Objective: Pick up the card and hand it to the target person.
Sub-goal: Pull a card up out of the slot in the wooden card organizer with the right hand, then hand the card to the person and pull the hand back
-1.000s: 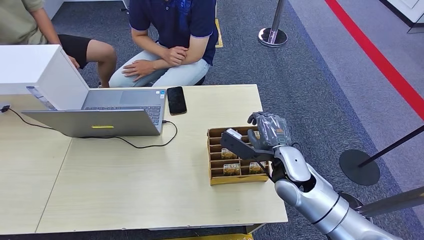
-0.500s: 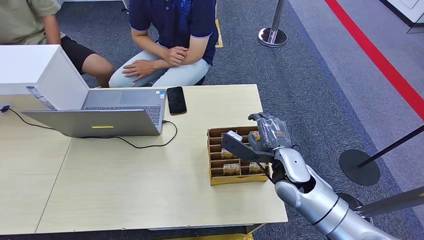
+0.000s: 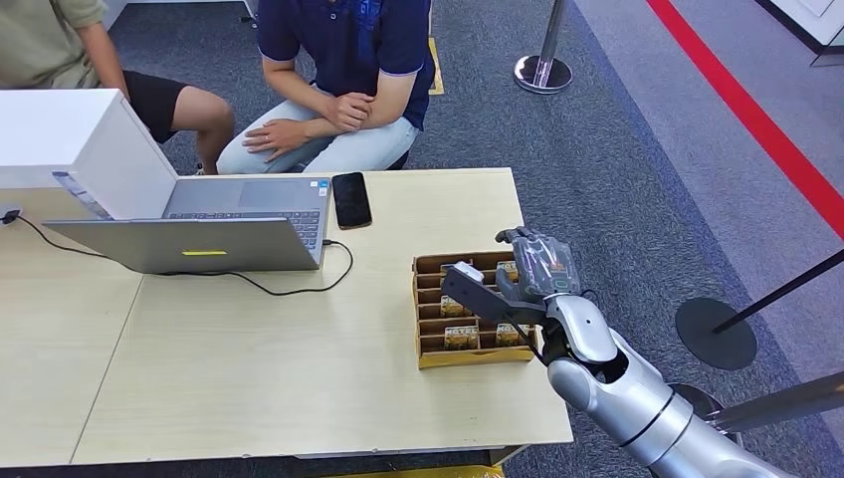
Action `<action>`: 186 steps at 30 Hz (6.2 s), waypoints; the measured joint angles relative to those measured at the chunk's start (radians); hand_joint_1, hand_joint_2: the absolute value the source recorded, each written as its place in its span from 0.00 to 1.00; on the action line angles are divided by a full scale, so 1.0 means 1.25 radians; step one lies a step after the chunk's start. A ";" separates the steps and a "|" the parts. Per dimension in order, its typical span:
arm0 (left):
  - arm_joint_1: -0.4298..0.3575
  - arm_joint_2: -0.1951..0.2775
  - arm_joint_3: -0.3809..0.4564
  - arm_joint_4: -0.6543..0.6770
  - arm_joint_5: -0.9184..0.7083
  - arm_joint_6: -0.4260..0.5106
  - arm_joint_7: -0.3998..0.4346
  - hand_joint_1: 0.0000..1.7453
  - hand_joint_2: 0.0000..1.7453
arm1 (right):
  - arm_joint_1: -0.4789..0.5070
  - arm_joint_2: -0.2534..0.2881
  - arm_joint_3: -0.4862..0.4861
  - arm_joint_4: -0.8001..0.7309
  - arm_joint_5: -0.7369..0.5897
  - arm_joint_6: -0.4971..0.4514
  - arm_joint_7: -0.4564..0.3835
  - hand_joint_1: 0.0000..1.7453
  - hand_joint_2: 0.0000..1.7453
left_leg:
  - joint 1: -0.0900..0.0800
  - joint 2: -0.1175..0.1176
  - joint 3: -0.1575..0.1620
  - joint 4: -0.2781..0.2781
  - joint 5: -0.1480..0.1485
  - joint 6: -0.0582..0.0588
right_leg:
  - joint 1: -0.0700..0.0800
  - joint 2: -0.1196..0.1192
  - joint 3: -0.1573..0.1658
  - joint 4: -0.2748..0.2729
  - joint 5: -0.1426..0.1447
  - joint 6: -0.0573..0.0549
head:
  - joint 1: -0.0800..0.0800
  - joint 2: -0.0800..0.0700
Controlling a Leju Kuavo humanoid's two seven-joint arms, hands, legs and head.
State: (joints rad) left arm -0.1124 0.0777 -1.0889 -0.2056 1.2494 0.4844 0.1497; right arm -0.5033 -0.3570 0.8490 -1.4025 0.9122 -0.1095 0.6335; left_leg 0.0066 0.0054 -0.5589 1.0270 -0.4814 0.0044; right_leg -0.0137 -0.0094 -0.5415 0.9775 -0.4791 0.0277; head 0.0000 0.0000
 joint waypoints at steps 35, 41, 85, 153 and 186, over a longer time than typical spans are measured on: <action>0.000 -0.005 0.007 0.001 0.007 0.000 -0.002 0.00 0.00 | -0.008 0.004 0.003 0.039 -0.024 0.001 -0.008 0.46 1.00 | 0.000 -0.001 -0.001 0.001 0.000 0.000 | 0.000 -0.001 0.000 0.001 0.000 0.000 | 0.000 0.000; 0.000 -0.005 0.007 0.001 0.007 -0.001 0.003 0.00 0.00 | -0.008 0.005 0.005 0.041 -0.027 0.002 -0.008 0.49 1.00 | 0.000 0.000 0.000 0.000 0.000 0.000 | 0.000 0.000 0.000 0.000 0.000 0.000 | 0.000 0.000; 0.000 -0.006 0.009 0.001 0.009 0.000 0.004 0.00 0.00 | -0.021 -0.001 0.006 0.049 -0.048 -0.010 -0.011 0.53 1.00 | 0.000 0.000 0.000 0.000 0.000 0.000 | 0.000 0.000 0.000 0.000 0.000 0.000 | 0.000 0.000; 0.002 -0.003 0.033 0.001 0.028 0.001 -0.029 0.00 1.00 | -0.021 -0.013 0.020 -0.062 0.010 -0.169 -0.149 1.00 1.00 | 0.000 0.000 -0.001 0.001 0.000 0.000 | 0.000 -0.001 -0.001 0.001 -0.001 0.000 | 0.000 0.000; -0.001 0.010 -0.043 0.000 -0.047 -0.048 -0.036 0.00 1.00 | -0.347 0.228 0.144 0.559 0.121 -0.272 -0.307 1.00 1.00 | 0.000 0.002 0.000 0.000 0.001 0.000 | 0.000 0.001 0.000 0.001 0.001 0.000 | 0.000 0.000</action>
State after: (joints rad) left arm -0.1141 0.0906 -1.1432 -0.2059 1.1903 0.4242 0.1051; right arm -0.9376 -0.0716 1.0296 -0.7039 1.0630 -0.4492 0.2495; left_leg 0.0066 0.0076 -0.5594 1.0266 -0.4806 0.0047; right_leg -0.0138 -0.0083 -0.5421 0.9785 -0.4780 0.0274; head 0.0000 0.0000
